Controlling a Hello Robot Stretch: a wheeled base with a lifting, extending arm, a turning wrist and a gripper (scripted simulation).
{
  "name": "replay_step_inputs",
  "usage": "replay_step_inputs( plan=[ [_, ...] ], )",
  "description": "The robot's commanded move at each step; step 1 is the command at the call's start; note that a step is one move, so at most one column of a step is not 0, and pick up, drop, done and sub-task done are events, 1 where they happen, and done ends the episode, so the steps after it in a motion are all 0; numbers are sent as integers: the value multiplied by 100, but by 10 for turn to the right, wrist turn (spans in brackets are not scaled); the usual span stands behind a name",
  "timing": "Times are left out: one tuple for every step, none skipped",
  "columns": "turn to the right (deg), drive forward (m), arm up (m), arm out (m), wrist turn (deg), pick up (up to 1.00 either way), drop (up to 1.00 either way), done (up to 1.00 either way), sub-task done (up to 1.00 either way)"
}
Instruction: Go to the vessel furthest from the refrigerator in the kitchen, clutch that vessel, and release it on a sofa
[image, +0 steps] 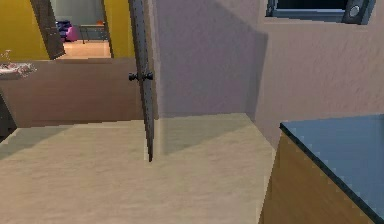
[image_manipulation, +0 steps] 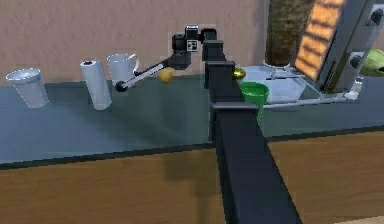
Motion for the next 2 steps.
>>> replay_step_inputs(
  plan=[
    [0, 0, 0, 0, -450, 0, 0, 0, 0],
    [0, 0, 0, 0, -150, 0, 0, 0, 0]
  ],
)
